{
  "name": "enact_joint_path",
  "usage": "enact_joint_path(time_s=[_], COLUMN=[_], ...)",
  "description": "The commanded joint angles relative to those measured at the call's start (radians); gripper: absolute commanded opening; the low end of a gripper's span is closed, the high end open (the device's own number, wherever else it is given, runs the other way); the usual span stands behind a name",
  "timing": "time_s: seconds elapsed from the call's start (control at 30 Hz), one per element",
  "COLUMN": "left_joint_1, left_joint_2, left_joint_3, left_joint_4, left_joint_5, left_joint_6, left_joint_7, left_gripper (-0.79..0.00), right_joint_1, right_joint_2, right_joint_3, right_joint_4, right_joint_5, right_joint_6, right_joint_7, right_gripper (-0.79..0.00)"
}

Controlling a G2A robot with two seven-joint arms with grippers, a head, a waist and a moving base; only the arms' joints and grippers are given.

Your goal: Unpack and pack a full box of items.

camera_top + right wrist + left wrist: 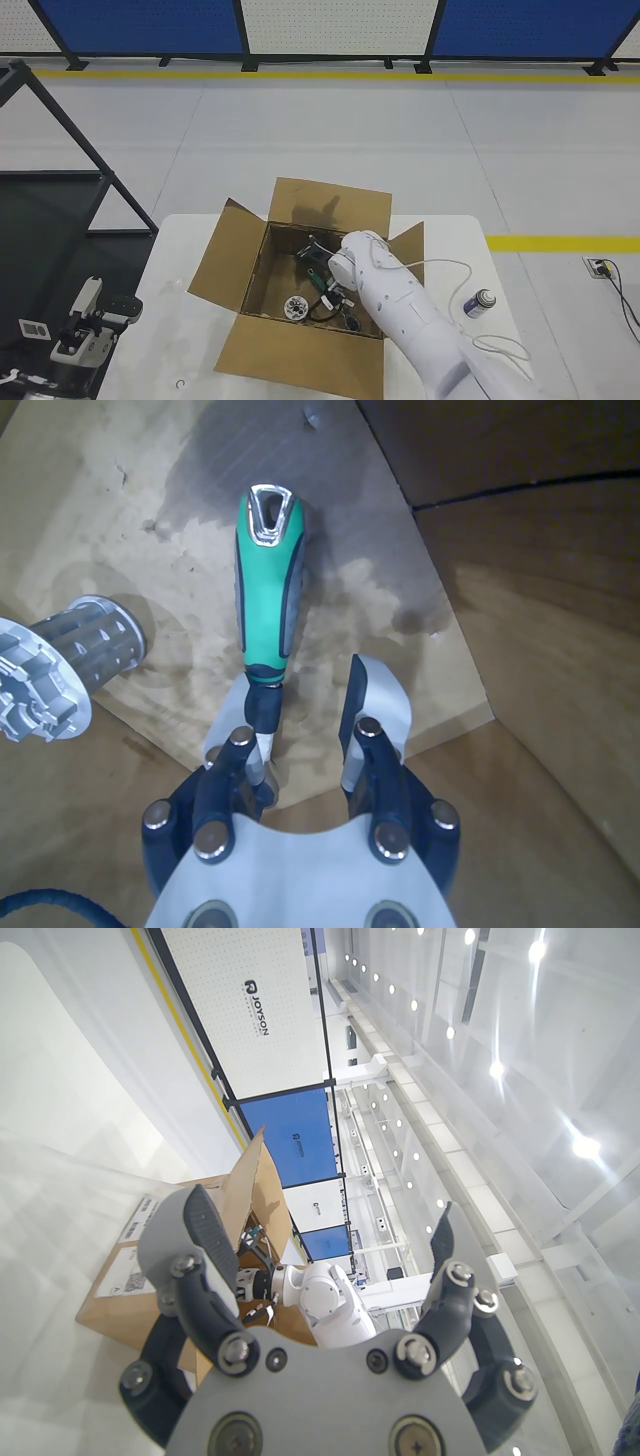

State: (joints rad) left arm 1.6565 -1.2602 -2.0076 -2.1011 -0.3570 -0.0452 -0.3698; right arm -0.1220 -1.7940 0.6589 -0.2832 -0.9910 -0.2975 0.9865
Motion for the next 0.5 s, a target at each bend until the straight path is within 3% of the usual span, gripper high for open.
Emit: enact_joint_path(time_s=[0.0,0.47], left_joint_1=[0.000,0.000], left_joint_2=[0.000,0.000], left_joint_3=[0.000,0.000], left_joint_4=[0.000,0.000], left_joint_5=[0.000,0.000], left_joint_6=[0.000,0.000], left_joint_7=[0.000,0.000], left_gripper=[0.000,0.000], right_joint_1=[-0.005,-0.083], right_joint_2=[0.005,0.080], right_joint_3=[0.003,0.057], right_joint_4=[-0.014,-0.206], right_joint_5=[-0.002,-0.043], right_joint_6=[-0.002,0.020], right_joint_7=[0.001,0.041], right_gripper=[-0.443,-0.422])
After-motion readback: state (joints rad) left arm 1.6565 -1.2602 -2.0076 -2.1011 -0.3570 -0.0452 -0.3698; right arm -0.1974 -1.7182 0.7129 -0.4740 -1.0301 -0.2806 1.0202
